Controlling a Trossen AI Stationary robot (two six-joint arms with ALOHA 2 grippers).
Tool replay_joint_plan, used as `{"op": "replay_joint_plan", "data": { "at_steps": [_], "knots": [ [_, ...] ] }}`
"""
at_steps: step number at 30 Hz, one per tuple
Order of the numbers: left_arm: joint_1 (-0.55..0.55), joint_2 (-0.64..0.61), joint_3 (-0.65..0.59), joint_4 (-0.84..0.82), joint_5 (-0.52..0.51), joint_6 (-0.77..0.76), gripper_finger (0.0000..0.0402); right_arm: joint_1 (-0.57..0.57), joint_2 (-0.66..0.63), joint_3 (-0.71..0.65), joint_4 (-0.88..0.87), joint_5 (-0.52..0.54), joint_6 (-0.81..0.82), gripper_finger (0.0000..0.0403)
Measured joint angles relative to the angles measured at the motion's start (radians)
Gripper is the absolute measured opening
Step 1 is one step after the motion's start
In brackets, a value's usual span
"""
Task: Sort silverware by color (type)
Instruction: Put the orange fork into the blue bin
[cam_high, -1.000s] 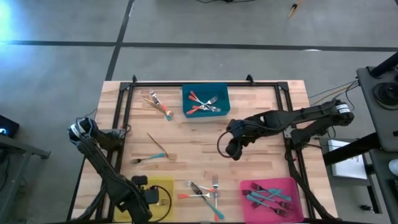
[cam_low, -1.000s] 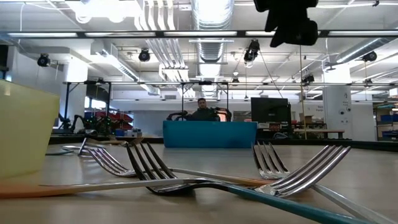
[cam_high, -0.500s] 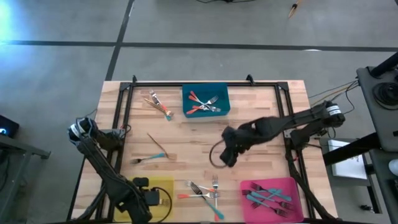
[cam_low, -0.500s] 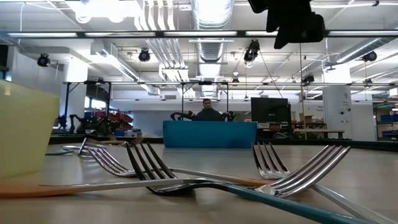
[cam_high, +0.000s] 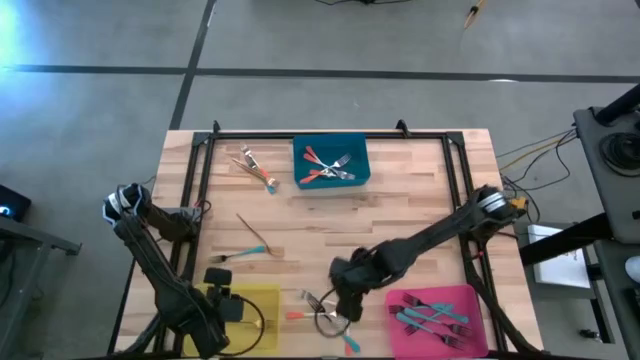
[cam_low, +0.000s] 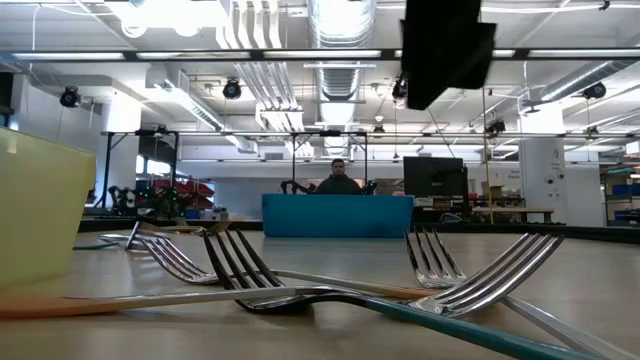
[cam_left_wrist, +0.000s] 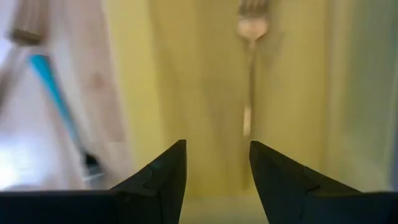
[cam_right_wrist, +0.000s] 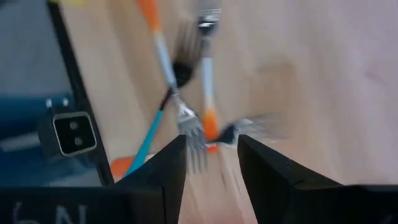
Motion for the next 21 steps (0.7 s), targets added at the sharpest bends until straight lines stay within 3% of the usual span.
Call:
{"op": "replay_joint_plan", "data": {
  "at_steps": [4,10,21],
  "knots": [
    [-0.013,-0.027,0.000,-0.118,-0.071,0.023,0.0158,0.016,0.117,0.120,-0.002,-0.001,-0.132,0.0128],
    [-0.034,-0.087,-0.001,-0.256,-0.132,-0.002,0.0158,0.022,0.272,0.296,-0.012,0.002,-0.157,0.0123],
    [-0.048,-0.231,-0.002,-0.281,-0.231,-0.093,0.0158,0.028,0.449,0.463,-0.045,0.000,-0.191,0.0124]
  ]
}}
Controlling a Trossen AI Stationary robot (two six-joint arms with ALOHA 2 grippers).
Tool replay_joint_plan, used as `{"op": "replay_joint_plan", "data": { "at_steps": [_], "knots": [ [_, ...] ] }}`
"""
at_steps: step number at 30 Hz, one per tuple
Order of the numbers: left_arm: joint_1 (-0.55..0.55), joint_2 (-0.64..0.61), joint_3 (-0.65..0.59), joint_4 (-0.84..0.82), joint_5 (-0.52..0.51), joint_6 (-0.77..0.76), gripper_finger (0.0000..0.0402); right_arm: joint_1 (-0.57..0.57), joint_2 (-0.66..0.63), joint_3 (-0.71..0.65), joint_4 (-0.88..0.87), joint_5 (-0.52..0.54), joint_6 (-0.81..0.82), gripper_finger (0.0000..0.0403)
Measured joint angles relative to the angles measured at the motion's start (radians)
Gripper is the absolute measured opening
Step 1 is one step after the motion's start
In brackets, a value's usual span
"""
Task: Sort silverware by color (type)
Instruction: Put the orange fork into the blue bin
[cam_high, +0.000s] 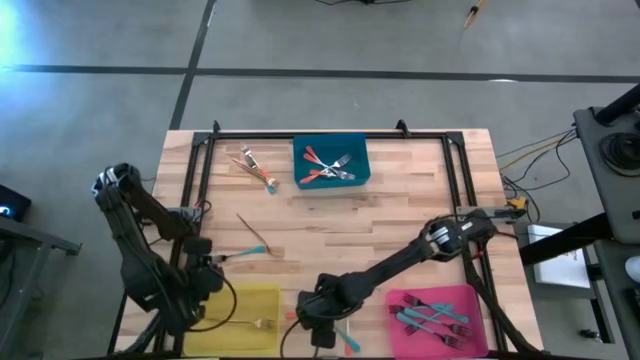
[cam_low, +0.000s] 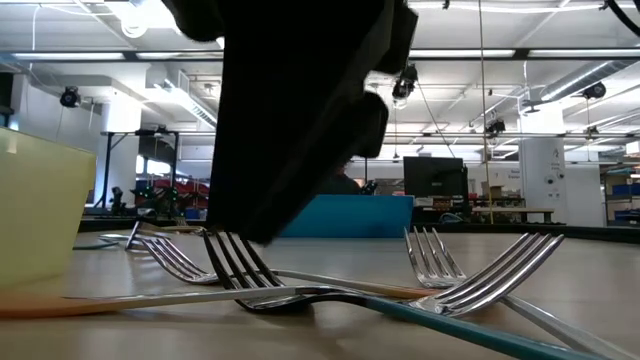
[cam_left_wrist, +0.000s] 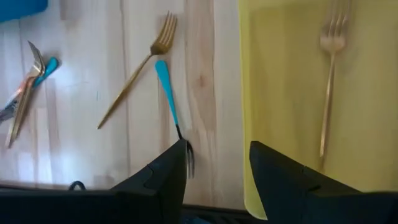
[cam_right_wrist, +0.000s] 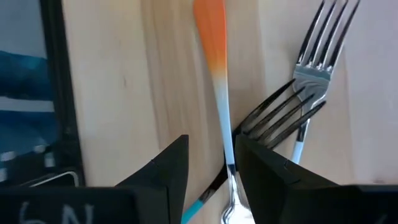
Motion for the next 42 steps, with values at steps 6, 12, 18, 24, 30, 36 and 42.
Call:
{"op": "replay_joint_plan", "data": {
  "at_steps": [6,12,18,24,30,36,42],
  "knots": [
    [0.000,-0.055,0.000,0.003,-0.008,-0.043,0.0158,0.000,0.027,0.005,-0.005,0.000,-0.028,0.0123],
    [0.000,-0.068,0.000,0.004,-0.029,-0.048,0.0158,0.000,0.049,0.003,-0.018,0.009,-0.049,0.0121],
    [0.000,-0.058,-0.001,0.004,-0.035,-0.047,0.0158,0.000,0.076,0.006,-0.018,0.019,-0.060,0.0111],
    [0.000,-0.057,-0.001,0.004,-0.040,-0.047,0.0158,-0.001,0.079,0.006,-0.021,0.022,-0.050,0.0045],
    [0.000,-0.058,-0.001,0.004,-0.056,-0.047,0.0158,-0.001,0.079,0.013,-0.025,0.020,-0.052,0.0012],
    [0.000,-0.058,-0.001,0.004,-0.057,-0.047,0.0158,-0.001,0.058,0.047,-0.090,-0.008,-0.061,0.0010],
    [0.000,-0.058,-0.001,0.003,-0.058,-0.029,0.0158,-0.004,0.011,0.182,-0.265,-0.003,-0.096,0.0010]
  ]
}}
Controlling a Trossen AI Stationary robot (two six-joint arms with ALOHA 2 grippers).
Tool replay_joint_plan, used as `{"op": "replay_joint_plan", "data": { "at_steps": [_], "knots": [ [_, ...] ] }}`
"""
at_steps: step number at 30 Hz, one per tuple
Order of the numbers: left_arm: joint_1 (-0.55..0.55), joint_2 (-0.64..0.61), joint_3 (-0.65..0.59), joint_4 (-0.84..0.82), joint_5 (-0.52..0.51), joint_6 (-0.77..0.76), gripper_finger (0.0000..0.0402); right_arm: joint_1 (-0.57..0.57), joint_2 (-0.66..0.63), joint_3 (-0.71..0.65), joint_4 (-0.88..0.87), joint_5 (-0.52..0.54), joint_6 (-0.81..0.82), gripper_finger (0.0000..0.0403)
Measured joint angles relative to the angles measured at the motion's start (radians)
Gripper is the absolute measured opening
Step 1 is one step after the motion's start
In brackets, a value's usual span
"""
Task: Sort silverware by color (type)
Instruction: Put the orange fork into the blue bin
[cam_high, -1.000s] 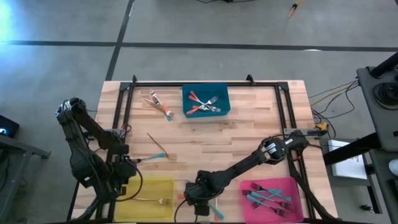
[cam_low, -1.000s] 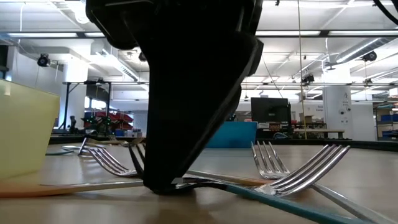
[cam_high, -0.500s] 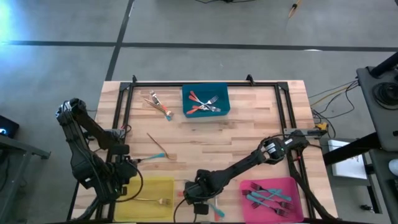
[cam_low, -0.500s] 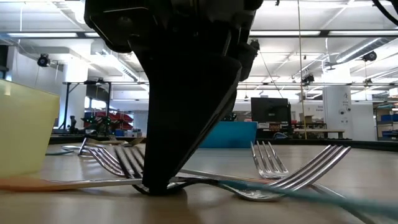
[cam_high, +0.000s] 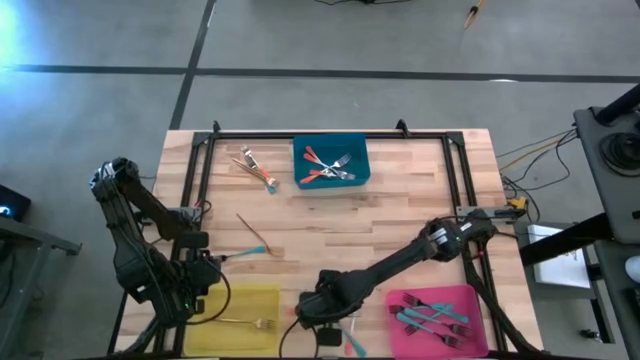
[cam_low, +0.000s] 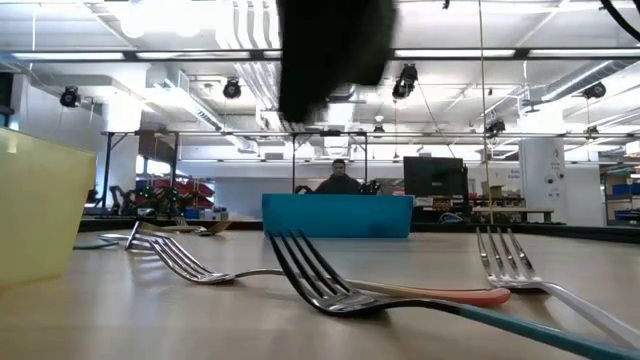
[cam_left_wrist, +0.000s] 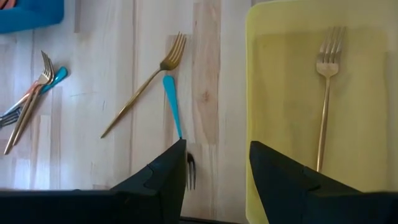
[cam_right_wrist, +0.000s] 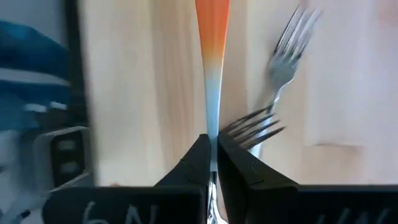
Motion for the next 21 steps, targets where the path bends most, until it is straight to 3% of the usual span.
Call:
{"op": "replay_joint_plan", "data": {
  "at_steps": [4,10,14,21],
  "knots": [
    [0.000,0.000,0.000,0.000,-0.003,0.022,0.0158,-0.010,-0.010,0.089,-0.063,0.014,-0.035,0.0009],
    [0.000,0.000,-0.001,0.000,-0.029,0.028,0.0158,-0.079,-0.083,0.126,-0.188,0.209,-0.076,0.0009],
    [0.000,0.000,-0.001,-0.002,-0.046,0.032,0.0158,-0.196,-0.128,0.125,-0.282,0.319,-0.167,0.0009],
    [0.008,0.000,-0.002,0.000,-0.132,-0.063,0.0158,-0.510,-0.151,0.124,-0.278,0.311,-0.463,0.0009]
  ]
}}
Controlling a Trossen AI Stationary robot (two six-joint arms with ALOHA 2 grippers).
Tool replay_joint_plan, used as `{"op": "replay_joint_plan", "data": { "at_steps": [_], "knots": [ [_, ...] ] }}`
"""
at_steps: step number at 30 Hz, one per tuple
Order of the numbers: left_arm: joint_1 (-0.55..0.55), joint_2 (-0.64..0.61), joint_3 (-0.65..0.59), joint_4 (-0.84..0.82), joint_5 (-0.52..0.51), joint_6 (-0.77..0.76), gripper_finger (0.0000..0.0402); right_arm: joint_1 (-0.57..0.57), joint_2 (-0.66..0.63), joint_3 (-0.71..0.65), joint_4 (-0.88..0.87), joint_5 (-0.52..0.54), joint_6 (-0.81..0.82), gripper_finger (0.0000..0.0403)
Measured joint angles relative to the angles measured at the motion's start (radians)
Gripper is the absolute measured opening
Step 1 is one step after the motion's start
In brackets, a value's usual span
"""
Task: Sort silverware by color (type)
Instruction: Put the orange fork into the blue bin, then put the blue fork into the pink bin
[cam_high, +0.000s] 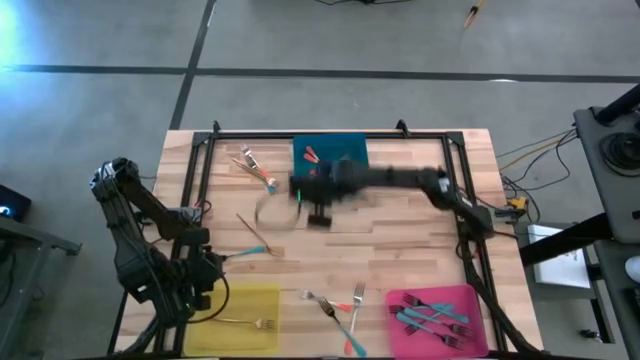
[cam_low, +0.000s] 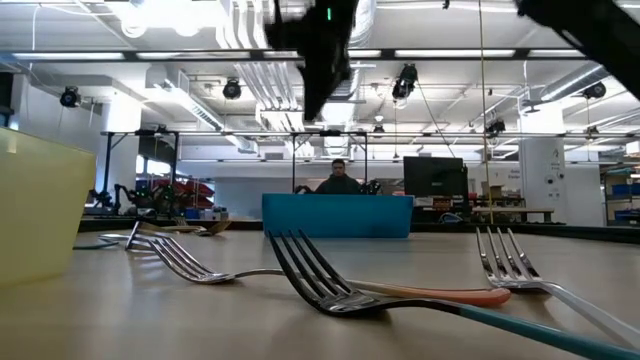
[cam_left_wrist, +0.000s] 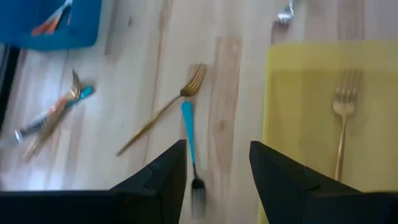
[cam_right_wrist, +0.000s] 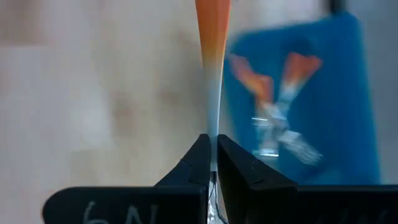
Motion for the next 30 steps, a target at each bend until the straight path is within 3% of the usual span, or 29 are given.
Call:
{"op": "replay_joint_plan", "data": {
  "at_steps": [4,11,15,23,27,30],
  "knots": [
    [0.000,0.000,0.000,0.001,0.000,-0.152,0.0158,-0.203,0.018,-0.012,0.004,-0.016,-0.058,0.0009],
    [0.005,0.000,-0.001,0.001,-0.017,-0.357,0.0158,-0.452,0.044,-0.032,0.027,-0.273,-0.067,0.0013],
    [0.013,0.000,-0.001,0.001,-0.077,-0.431,0.0158,-0.484,0.057,-0.053,0.030,-0.345,-0.115,0.0039],
    [0.055,0.000,-0.001,0.004,-0.159,-0.447,0.0158,-0.477,0.046,-0.072,-0.067,-0.354,-0.198,0.0082],
    [0.085,0.000,-0.001,0.006,-0.167,-0.374,0.0158,-0.462,-0.004,-0.071,-0.209,-0.370,-0.103,0.0090],
    [0.106,0.000,-0.001,0.030,-0.132,-0.260,0.0158,-0.430,-0.084,-0.118,-0.206,-0.427,-0.025,0.0090]
  ]
}}
